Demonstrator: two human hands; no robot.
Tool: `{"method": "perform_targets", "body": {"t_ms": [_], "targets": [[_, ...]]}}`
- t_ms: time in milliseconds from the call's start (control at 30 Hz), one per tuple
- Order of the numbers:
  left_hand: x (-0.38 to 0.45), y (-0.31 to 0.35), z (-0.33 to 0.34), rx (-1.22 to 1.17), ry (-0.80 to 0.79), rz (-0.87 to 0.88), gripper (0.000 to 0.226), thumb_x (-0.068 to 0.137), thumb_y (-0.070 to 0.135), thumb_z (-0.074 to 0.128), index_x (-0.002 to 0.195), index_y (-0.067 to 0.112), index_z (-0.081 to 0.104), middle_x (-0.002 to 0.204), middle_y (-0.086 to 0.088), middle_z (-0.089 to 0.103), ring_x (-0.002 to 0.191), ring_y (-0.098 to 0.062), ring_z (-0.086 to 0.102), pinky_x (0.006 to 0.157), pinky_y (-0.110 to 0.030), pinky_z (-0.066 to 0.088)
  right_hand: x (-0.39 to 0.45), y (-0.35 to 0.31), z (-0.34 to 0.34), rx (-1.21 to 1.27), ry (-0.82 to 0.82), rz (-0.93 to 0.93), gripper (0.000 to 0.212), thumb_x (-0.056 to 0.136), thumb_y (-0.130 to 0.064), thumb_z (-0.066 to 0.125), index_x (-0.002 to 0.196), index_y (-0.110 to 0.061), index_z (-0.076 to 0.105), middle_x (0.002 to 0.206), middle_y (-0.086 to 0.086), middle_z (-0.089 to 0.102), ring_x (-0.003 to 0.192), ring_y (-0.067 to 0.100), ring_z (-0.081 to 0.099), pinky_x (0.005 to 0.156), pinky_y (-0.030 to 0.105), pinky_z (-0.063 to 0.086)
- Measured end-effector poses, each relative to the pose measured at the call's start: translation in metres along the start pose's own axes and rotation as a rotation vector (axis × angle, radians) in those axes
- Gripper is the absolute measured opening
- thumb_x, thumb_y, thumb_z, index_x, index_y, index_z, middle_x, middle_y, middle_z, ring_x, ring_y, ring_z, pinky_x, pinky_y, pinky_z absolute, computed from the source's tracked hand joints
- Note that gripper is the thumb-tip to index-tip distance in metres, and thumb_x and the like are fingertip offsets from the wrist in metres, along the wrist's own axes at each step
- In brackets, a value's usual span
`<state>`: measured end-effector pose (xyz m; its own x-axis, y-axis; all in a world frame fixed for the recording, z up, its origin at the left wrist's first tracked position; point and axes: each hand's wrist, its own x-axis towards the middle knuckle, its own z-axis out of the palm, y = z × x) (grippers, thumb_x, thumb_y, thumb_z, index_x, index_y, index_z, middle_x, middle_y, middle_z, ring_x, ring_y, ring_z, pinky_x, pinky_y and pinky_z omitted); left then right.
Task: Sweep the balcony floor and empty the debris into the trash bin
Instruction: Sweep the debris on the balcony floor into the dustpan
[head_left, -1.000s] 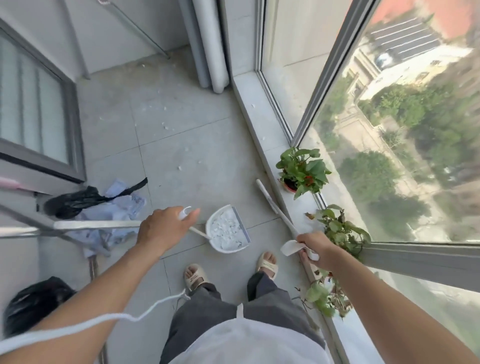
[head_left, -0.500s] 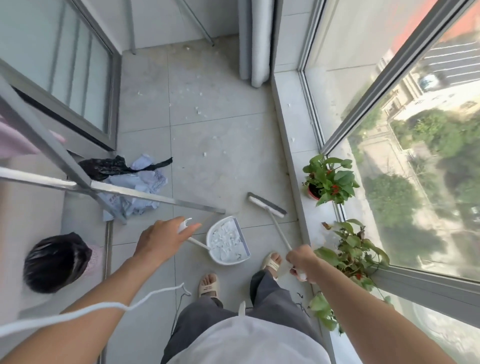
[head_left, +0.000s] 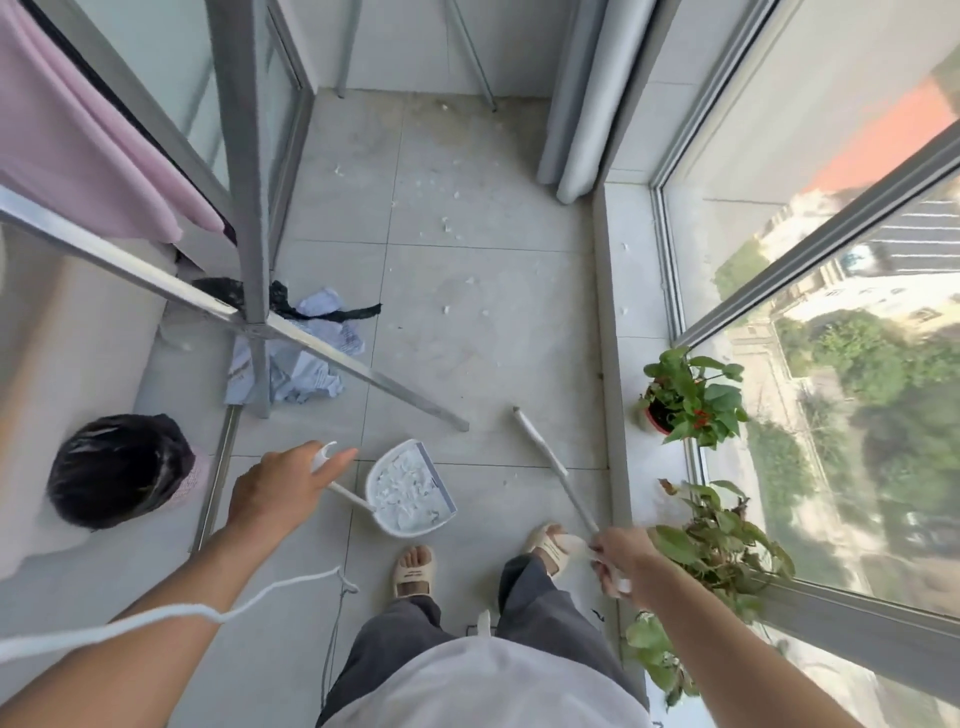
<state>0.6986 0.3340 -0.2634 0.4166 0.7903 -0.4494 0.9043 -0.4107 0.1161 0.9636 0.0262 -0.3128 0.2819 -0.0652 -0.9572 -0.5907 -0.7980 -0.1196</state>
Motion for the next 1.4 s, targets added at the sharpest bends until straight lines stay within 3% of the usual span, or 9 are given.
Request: {"method": "perform_targets", "body": {"t_ms": [100, 467, 567, 667, 933, 1033, 1167, 1267, 1400], "targets": [[0.001, -0.027, 0.005, -0.016, 0.001, -0.066, 0.062, 0.086, 0.077, 0.034, 0.121, 0.033, 0.061, 0.108, -0.009, 0.068, 0.099, -0.035, 0.062, 0.077, -0.035, 0.047, -0.004, 0.01, 0.043, -0.038, 0.015, 0.009, 0.026, 0.087, -0.004, 0.046, 0.101, 0.01, 0.061, 0.059, 0.012, 0.051, 0.037, 0.02, 0.043, 0.045, 0.024, 0.032], [0.001, -0.106, 0.012, -0.11, -0.004, -0.147, 0.068, 0.084, 0.082, 0.029, 0.124, 0.036, 0.06, 0.113, -0.008, 0.067, 0.104, -0.035, 0.06, 0.081, -0.036, 0.046, -0.052, 0.003, 0.049, -0.097, -0.11, -0.07, 0.016, 0.087, -0.004, 0.05, 0.079, 0.002, 0.062, 0.054, 0.01, 0.052, 0.04, 0.015, 0.042, 0.041, 0.018, 0.033], [-0.008, -0.121, 0.014, -0.14, 0.019, -0.155, 0.07, 0.082, 0.083, 0.029, 0.115, 0.031, 0.064, 0.105, -0.008, 0.069, 0.099, -0.034, 0.062, 0.081, -0.036, 0.049, -0.055, -0.004, 0.06, -0.077, -0.149, -0.066, 0.012, 0.088, -0.004, 0.051, 0.088, 0.004, 0.061, 0.055, 0.01, 0.05, 0.038, 0.013, 0.044, 0.038, 0.018, 0.036], [-0.017, -0.133, 0.011, -0.157, 0.058, -0.168, 0.07, 0.081, 0.083, 0.03, 0.114, 0.033, 0.065, 0.102, -0.009, 0.069, 0.097, -0.034, 0.063, 0.081, -0.037, 0.051, -0.046, -0.006, 0.079, 0.046, -0.235, -0.019, 0.013, 0.091, -0.004, 0.051, 0.098, 0.006, 0.056, 0.056, 0.01, 0.049, 0.036, 0.011, 0.043, 0.032, 0.017, 0.035], [-0.033, -0.14, -0.01, -0.09, 0.102, -0.191, 0.059, 0.087, 0.074, 0.038, 0.107, 0.027, 0.068, 0.097, -0.012, 0.067, 0.093, -0.035, 0.061, 0.074, -0.035, 0.048, -0.012, -0.007, 0.118, 0.732, -0.564, 0.147, 0.02, 0.088, 0.003, 0.036, 0.087, 0.002, 0.055, 0.049, 0.005, 0.041, 0.03, 0.01, 0.041, 0.025, 0.016, 0.036], [-0.032, -0.134, -0.012, -0.034, 0.111, -0.17, 0.064, 0.085, 0.078, 0.034, 0.101, 0.025, 0.067, 0.09, -0.011, 0.067, 0.088, -0.034, 0.062, 0.072, -0.036, 0.049, 0.004, 0.007, 0.102, 0.977, -0.584, 0.217, 0.015, 0.081, 0.004, 0.033, 0.087, -0.002, 0.045, 0.049, 0.007, 0.041, 0.029, 0.012, 0.042, 0.024, 0.017, 0.034], [-0.025, -0.119, -0.016, 0.035, 0.113, -0.117, 0.069, 0.083, 0.083, 0.029, 0.104, 0.028, 0.064, 0.089, -0.009, 0.068, 0.088, -0.034, 0.063, 0.073, -0.036, 0.051, 0.016, 0.034, 0.055, 1.166, -0.513, 0.221, 0.02, 0.097, -0.008, 0.028, 0.089, -0.003, 0.045, 0.053, 0.009, 0.041, 0.028, 0.012, 0.04, 0.024, 0.016, 0.032], [-0.02, -0.096, -0.018, 0.056, 0.081, -0.08, 0.067, 0.083, 0.081, 0.029, 0.103, 0.028, 0.064, 0.096, -0.01, 0.069, 0.092, -0.034, 0.063, 0.078, -0.036, 0.051, 0.01, 0.051, 0.021, 1.123, -0.474, 0.172, 0.019, 0.097, -0.01, 0.03, 0.093, 0.0, 0.046, 0.052, 0.01, 0.045, 0.028, 0.01, 0.042, 0.025, 0.013, 0.032], [-0.01, -0.06, -0.019, 0.05, 0.024, -0.041, 0.064, 0.087, 0.077, 0.032, 0.123, 0.032, 0.061, 0.113, -0.011, 0.067, 0.105, -0.034, 0.06, 0.081, -0.036, 0.045, 0.001, 0.065, -0.018, 0.945, -0.437, 0.092, 0.011, 0.075, 0.0, 0.047, 0.085, -0.006, 0.047, 0.053, 0.007, 0.044, 0.03, 0.009, 0.043, 0.024, 0.014, 0.033]]}}
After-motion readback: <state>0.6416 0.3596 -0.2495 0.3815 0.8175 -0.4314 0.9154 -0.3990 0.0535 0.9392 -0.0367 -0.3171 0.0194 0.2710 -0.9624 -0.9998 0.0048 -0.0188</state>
